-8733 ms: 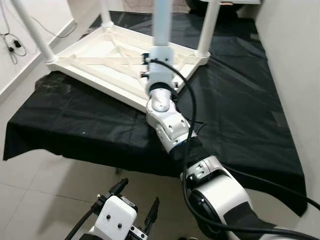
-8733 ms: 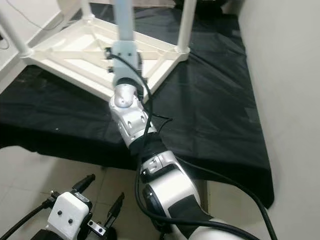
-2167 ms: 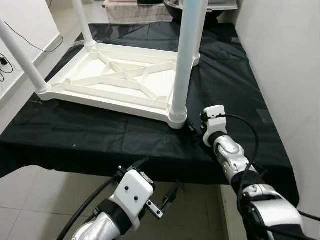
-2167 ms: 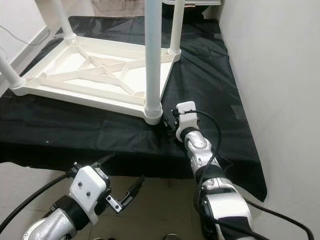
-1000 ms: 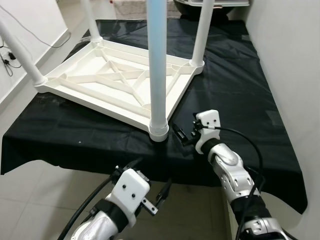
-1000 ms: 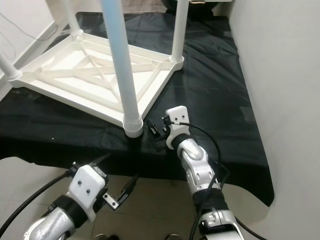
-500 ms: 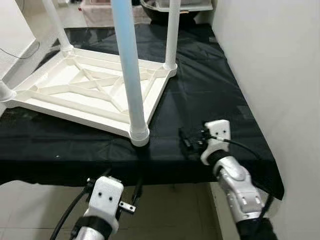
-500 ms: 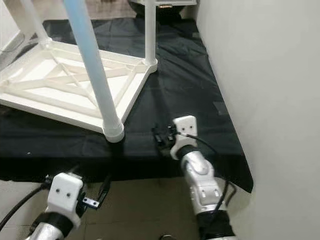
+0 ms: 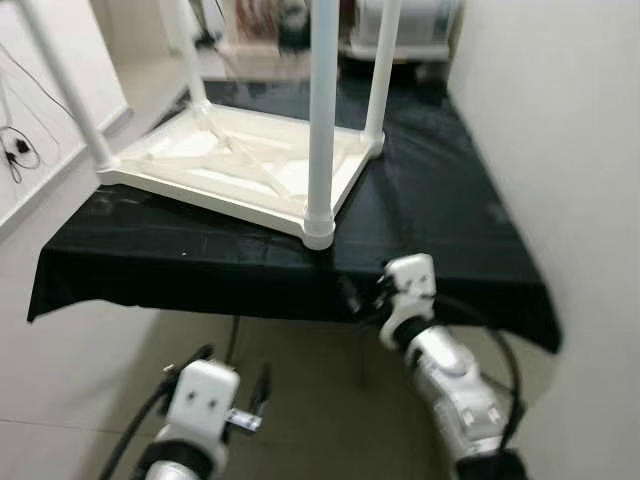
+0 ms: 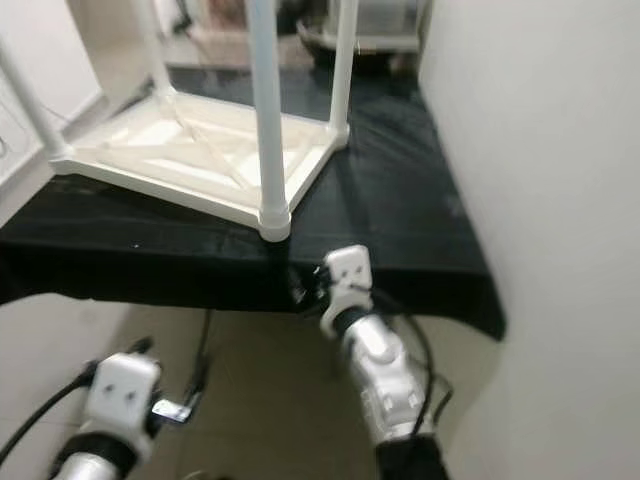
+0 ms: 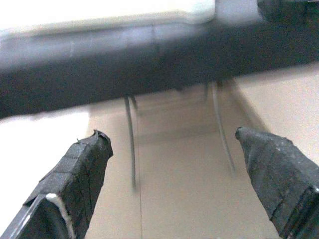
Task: Building children table
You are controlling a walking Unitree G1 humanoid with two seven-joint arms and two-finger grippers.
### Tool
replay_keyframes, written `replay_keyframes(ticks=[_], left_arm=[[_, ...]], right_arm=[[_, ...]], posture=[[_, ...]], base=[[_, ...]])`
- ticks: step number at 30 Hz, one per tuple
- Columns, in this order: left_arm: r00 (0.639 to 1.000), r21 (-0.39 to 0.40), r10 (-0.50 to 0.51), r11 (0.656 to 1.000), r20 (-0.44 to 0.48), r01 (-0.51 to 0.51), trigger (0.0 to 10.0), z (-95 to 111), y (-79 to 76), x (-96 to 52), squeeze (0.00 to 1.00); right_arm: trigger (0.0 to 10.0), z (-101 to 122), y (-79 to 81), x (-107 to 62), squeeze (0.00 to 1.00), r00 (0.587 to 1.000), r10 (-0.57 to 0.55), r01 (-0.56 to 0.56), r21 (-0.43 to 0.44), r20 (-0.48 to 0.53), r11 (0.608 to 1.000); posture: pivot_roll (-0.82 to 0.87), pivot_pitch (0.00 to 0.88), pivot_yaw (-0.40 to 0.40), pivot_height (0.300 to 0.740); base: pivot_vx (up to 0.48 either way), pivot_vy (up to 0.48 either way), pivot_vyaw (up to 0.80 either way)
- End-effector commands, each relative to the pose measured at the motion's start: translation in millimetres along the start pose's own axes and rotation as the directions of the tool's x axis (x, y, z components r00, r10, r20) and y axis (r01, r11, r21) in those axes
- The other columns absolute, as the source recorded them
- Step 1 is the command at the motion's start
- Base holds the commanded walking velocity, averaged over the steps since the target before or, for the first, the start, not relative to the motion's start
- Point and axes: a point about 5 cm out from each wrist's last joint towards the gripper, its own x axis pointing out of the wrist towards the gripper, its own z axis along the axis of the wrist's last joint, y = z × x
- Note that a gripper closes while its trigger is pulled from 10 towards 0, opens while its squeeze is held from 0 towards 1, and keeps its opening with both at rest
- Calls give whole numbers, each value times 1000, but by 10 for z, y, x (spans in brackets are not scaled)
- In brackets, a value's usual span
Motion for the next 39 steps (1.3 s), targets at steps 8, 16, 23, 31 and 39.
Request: replay_keyframes(ticks=[8,16,23,31,39], left_arm=[[1000,23,7,1000,25,-7,10000,32,45,50,0],[998,44,53,998,30,-55,10000,41,98,85,0],[992,8,114,993,50,-114,10000,103,146,113,0],[988,-71,156,985,8,-155,10000,29,86,111,0],[986,-62,164,985,1,-163,10000,-4,49,214,0]], right_arm=[[10000,-22,98,-2,0,1000,15,-15,-3,-2,1000],[10000,-41,357,-9,0,985,175,-175,-15,-8,984],[10000,-60,509,-56,0,958,286,-286,-1,-11,958],[10000,-67,608,-106,0,958,286,-286,32,-12,958],[10000,-101,631,-121,0,959,282,-281,8,-13,960]], posture=[[18,84,-5,734],[20,76,-6,734],[15,75,-13,734],[-1,53,-19,734],[-17,21,-18,734]], base=[[-480,0,0],[-180,0,0],[0,0,0],[0,0,0],[0,0,0]])
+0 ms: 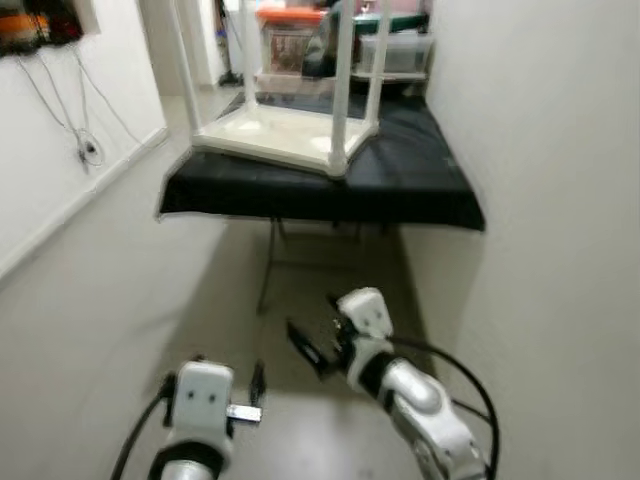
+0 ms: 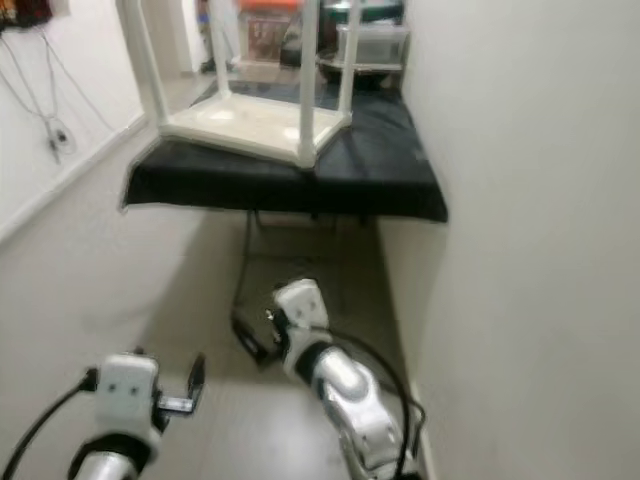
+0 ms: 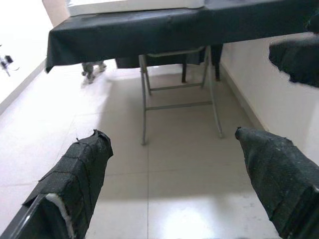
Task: Building children table
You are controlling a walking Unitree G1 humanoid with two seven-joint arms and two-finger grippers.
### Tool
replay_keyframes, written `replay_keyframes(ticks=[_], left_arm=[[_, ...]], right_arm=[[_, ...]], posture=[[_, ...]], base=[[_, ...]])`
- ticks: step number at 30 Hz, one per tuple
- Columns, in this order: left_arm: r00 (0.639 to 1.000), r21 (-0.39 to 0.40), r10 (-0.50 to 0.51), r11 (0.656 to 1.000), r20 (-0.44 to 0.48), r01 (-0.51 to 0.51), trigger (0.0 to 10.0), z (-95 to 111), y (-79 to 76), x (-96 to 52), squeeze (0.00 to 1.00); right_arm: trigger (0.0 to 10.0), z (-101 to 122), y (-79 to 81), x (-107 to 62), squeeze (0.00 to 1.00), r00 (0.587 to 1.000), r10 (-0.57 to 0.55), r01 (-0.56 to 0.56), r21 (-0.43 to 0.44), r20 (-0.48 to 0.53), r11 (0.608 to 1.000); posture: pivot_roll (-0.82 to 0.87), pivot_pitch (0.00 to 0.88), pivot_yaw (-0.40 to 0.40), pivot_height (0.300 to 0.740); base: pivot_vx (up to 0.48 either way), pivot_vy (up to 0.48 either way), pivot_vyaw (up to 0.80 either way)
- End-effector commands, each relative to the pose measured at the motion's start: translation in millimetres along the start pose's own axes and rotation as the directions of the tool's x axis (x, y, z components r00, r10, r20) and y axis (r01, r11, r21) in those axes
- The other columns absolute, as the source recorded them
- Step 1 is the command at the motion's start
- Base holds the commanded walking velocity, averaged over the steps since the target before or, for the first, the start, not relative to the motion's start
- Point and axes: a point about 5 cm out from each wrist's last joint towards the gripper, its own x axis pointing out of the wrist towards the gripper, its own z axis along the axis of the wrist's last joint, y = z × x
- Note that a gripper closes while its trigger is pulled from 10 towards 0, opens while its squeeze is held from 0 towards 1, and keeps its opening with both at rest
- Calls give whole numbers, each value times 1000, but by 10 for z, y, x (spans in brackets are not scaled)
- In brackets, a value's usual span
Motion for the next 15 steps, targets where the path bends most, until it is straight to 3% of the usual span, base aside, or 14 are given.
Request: replay_keyframes(ticks=[1,11,15], left_arm=[[1000,2,11,1000,-4,-11,10000,-25,14,30,0],[999,14,48,999,3,-48,10000,-28,53,93,0],[998,29,63,998,5,-63,10000,-36,69,110,0]], right_arm=[[10000,-9,-6,11,0,1000,-13,13,-8,3,1000],[10000,0,-101,1,0,992,-121,121,-6,48,993],[10000,-13,-153,-12,0,983,-175,176,-17,51,984]], posture=[[-19,11,-15,734],[-19,0,-15,734],[-19,0,-13,734]], base=[[0,0,0],[0,0,0],[0,0,-697]])
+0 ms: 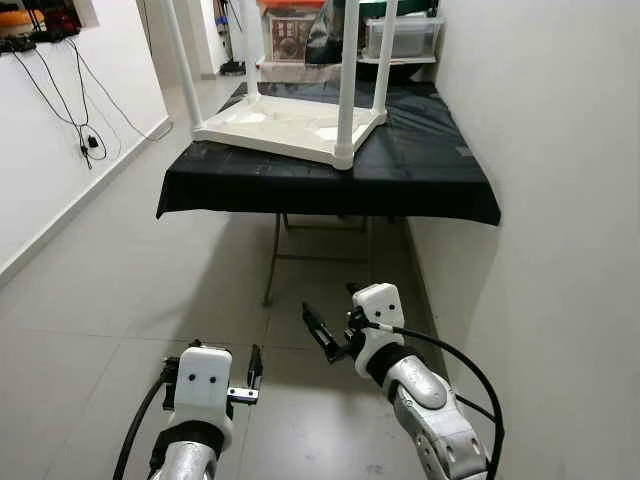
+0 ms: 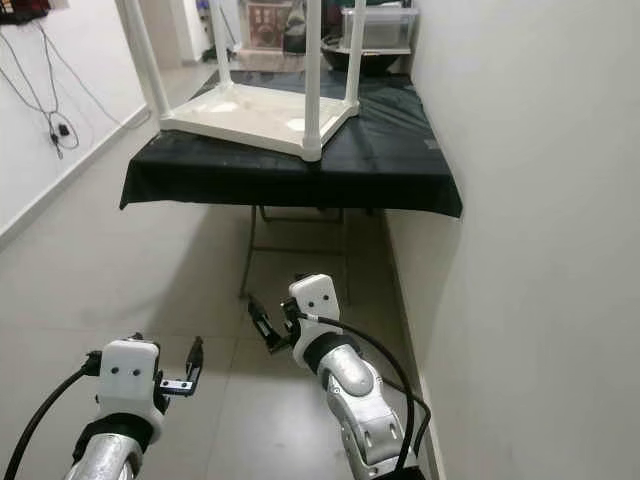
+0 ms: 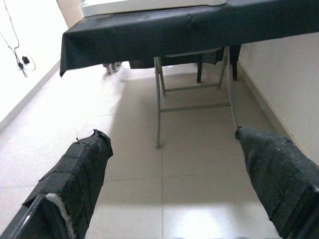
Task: Building children table
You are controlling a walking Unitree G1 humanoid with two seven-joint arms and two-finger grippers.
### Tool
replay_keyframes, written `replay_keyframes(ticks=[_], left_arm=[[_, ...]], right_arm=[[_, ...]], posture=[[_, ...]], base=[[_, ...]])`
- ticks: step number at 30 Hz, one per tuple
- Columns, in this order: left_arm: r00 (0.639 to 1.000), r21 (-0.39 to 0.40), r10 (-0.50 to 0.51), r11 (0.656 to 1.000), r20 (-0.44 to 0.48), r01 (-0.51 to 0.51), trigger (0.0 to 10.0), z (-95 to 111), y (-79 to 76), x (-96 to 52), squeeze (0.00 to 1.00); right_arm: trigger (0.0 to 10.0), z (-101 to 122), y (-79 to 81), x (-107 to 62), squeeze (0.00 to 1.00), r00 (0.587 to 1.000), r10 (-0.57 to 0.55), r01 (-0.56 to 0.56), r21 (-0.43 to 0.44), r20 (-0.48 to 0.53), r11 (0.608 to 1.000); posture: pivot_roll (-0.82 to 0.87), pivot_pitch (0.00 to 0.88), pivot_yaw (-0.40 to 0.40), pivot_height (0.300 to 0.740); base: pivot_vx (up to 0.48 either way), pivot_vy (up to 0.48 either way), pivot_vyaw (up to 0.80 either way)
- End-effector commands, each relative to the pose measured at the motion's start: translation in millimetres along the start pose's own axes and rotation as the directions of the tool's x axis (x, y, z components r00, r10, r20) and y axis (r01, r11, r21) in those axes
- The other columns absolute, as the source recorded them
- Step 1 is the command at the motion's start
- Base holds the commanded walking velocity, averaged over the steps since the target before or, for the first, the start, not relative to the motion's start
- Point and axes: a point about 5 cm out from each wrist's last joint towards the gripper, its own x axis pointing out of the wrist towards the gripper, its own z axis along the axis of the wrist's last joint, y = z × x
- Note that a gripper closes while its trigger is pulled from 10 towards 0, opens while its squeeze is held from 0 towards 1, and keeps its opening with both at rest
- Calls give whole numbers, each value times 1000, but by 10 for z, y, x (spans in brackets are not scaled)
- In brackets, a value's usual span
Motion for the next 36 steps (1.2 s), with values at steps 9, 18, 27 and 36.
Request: replay_keyframes(ticks=[9,18,27,36], left_arm=[[999,35,45,998,26,-46,10000,17,75,34,0],[993,48,99,994,64,-103,10000,92,242,99,0],[993,40,74,996,92,-78,10000,175,184,109,0],[994,44,59,997,94,-63,10000,182,179,120,0]], right_arm=[[10000,14,-72,9,0,997,-69,70,-51,22,996],[10000,145,-163,123,0,992,-110,112,-37,68,993],[10000,179,-203,156,0,989,-122,125,-32,79,992],[10000,157,-195,175,0,988,-129,132,-28,80,991]], posture=[[-15,0,-12,734],[-9,0,-16,734],[-8,0,-21,734],[-7,0,-19,734]], base=[[0,0,-704],[206,0,0],[257,0,0],[188,0,0]])
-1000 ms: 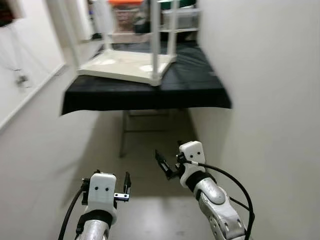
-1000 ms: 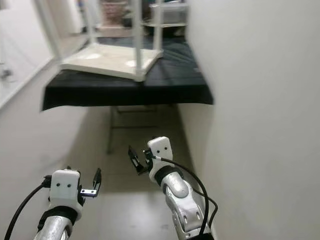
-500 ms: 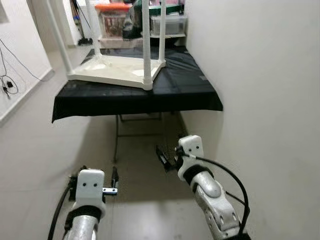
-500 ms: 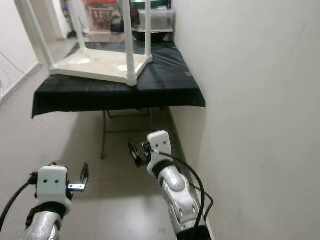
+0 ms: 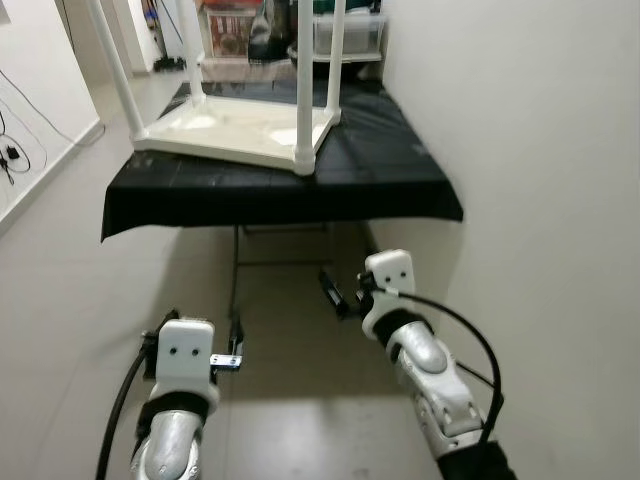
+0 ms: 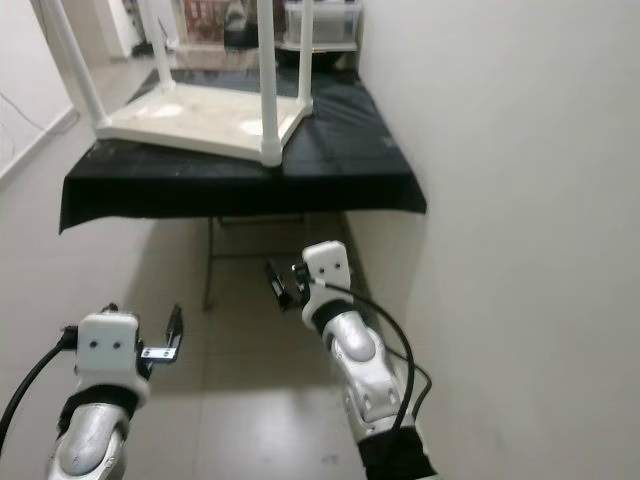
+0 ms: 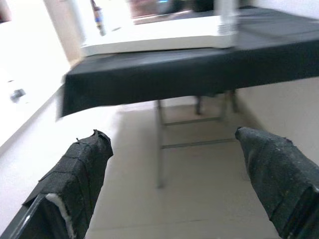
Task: Building children table
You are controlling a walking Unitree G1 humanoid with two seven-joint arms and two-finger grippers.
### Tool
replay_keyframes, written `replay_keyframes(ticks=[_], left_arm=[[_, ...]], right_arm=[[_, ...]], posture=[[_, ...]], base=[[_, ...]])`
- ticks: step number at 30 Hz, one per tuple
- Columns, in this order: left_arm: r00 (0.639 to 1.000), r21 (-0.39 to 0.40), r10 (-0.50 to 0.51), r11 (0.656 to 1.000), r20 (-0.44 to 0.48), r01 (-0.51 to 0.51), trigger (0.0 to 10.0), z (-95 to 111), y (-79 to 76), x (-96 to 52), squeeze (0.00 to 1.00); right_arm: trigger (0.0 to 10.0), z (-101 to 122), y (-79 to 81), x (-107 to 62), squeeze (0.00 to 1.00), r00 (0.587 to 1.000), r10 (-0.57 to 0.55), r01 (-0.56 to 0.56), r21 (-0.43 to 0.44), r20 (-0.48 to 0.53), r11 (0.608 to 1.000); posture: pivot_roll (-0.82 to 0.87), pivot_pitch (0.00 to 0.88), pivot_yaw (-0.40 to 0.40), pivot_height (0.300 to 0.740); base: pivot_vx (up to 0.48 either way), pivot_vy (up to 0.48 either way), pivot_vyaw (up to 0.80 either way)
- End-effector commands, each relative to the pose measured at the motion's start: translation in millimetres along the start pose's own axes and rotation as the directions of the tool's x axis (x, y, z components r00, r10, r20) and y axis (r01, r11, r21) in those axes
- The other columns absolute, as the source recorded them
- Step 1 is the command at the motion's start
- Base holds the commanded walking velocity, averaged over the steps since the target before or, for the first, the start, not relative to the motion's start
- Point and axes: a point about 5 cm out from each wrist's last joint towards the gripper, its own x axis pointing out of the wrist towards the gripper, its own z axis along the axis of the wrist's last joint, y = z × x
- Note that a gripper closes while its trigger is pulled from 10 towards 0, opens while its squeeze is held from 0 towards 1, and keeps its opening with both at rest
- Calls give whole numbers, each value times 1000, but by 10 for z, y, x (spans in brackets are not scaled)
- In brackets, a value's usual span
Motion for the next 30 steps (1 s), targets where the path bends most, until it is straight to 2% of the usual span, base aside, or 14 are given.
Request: replay_keyframes(ticks=[1,15,20,26,30], left_arm=[[1000,9,6,1000,-15,-5,10000,-21,24,-14,0],[1000,5,1,1000,-19,-1,10000,-18,24,-22,0],[1000,4,-1,1000,-14,1,10000,-2,25,-16,0],[1000,3,0,1000,-10,0,10000,11,28,-15,0],[1000,7,5,1000,-10,-5,10000,14,40,-14,0]], right_arm=[[10000,15,71,21,0,1000,18,-19,9,17,1000],[10000,2,63,22,0,1000,1,-1,21,15,1000],[10000,10,-16,55,0,999,-48,48,17,6,999],[10000,39,-32,75,0,998,-54,54,-2,20,999],[10000,57,-43,93,0,997,-75,75,1,22,997]], posture=[[-7,0,-19,734],[-2,0,-16,734],[-2,0,-16,734],[-2,0,-16,734],[8,0,-15,734]], base=[[244,0,0],[243,0,0],[259,0,-800],[267,0,-800],[270,0,0]])
